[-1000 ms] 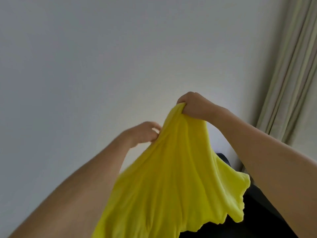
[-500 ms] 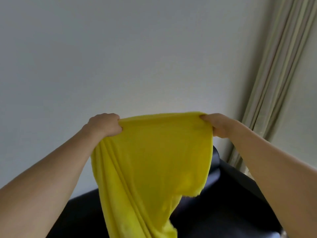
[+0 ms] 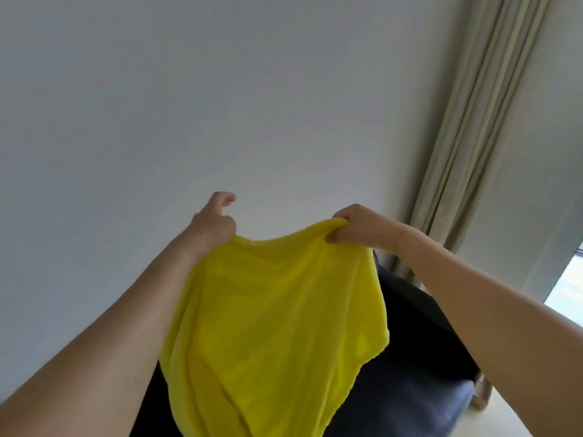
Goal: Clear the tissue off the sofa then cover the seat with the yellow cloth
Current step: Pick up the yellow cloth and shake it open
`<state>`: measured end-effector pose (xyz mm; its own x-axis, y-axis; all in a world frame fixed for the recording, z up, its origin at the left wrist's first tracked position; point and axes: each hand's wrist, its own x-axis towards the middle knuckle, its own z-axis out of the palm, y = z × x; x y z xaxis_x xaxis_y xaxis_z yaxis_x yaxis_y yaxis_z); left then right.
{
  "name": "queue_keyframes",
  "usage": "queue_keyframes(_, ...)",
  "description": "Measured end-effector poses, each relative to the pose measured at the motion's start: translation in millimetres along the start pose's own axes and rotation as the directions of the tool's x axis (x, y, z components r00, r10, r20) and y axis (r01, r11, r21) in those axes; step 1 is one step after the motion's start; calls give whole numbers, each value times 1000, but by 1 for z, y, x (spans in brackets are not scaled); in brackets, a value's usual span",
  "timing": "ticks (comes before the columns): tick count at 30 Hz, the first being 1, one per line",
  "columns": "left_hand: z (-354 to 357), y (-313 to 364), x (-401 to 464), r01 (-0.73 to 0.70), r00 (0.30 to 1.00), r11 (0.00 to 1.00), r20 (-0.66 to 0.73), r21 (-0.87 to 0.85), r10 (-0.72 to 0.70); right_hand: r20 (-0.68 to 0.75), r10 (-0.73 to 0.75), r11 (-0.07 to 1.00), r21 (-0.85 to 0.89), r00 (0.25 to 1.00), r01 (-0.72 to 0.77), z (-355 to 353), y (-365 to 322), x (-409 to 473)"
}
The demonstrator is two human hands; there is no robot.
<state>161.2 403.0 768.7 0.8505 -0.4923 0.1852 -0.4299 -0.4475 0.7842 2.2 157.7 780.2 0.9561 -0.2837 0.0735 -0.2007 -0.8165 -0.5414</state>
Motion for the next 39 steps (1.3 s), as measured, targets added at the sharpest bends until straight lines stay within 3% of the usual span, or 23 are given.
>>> queue_keyframes(2,56,17,-11,-71,916,997,393,-21,74,11,-59,997,-43,998,60,6,-3,0)
queue_keyframes(3,82,16,-12,-81,865,997,498,4,69,26,-70,996,-62,997,71,7,0,0)
queue_keyframes(5,125,5,-14,-34,840,999,542,42,6,92,-55,991,-116,994,66,5,21,-4)
queue_keyframes(7,146,-6,-17,-5,920,1000,392,21,-3,184,13,981,-194,983,23,2,52,-12)
queue_keyframes(9,161,0,-19,19,997,999,74,-40,-16,235,114,953,-300,965,-39,-1,98,-20)
queue_keyframes(10,162,6,-18,29,997,996,-67,-80,-35,227,169,940,-331,959,-87,-1,118,-21)
queue_keyframes(12,172,23,-16,54,978,993,-196,-109,-75,167,257,923,-335,952,-190,-5,167,-26)
queue_keyframes(14,184,34,-11,82,975,991,-198,-109,-103,59,346,932,-137,936,-336,-8,203,-31)
queue_keyframes(15,197,40,-10,111,972,989,-198,-97,-129,27,407,904,131,913,-407,-10,220,-35)
queue_keyframes(17,218,47,-9,176,960,982,-208,-72,-187,66,518,603,679,853,-419,-11,244,-40)
queue_keyframes(18,232,51,-9,205,952,976,-216,-75,-217,115,527,425,823,842,-378,-10,257,-40)
queue_keyframes(20,259,58,-7,252,924,947,-243,-198,-296,207,499,238,901,841,-364,-9,280,-41)
queue_keyframes(22,275,60,-3,288,876,881,-269,-374,-401,259,484,175,907,836,-382,-20,288,-43)
queue_keyframes(24,286,59,-3,337,843,868,-294,-366,-451,272,475,176,903,837,-393,-44,298,-45)
queue_keyframes(26,291,52,-6,360,867,930,-343,-72,-362,278,469,209,887,838,-411,-72,308,-42)
queue_keyframes(28,305,52,-9,284,934,926,-288,247,-210,299,456,312,829,839,-465,-92,320,-37)
queue_keyframes(29,312,53,-10,241,956,917,-242,318,-168,301,461,388,778,835,-495,-95,324,-37)
queue_keyframes(32,340,61,-8,268,958,943,-155,198,-239,199,507,545,680,839,-491,-87,339,-40)
queue_keyframes(36,387,60,-9,364,931,928,19,-74,-364,181,570,511,686,801,-519,-55,370,-56)
queue_keyframes(39,419,45,-14,424,894,904,187,-57,-408,166,630,544,603,759,-584,-31,406,-66)
